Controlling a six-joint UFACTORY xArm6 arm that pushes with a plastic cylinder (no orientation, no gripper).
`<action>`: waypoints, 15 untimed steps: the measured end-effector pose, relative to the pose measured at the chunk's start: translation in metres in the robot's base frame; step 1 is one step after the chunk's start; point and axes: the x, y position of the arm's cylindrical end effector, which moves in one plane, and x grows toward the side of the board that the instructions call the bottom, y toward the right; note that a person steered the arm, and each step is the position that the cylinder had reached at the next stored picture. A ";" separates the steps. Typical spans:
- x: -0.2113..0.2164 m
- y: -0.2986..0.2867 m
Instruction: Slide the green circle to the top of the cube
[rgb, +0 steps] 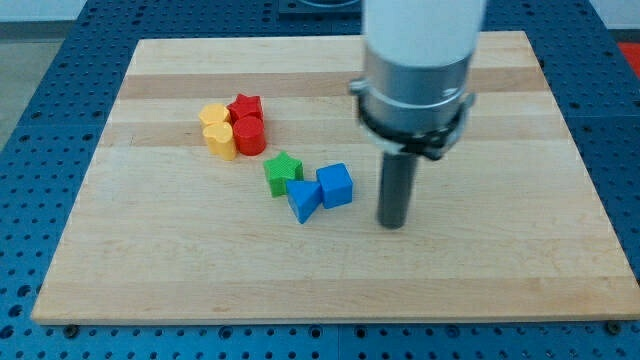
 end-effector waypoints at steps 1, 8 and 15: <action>-0.033 0.038; -0.155 -0.020; -0.085 -0.032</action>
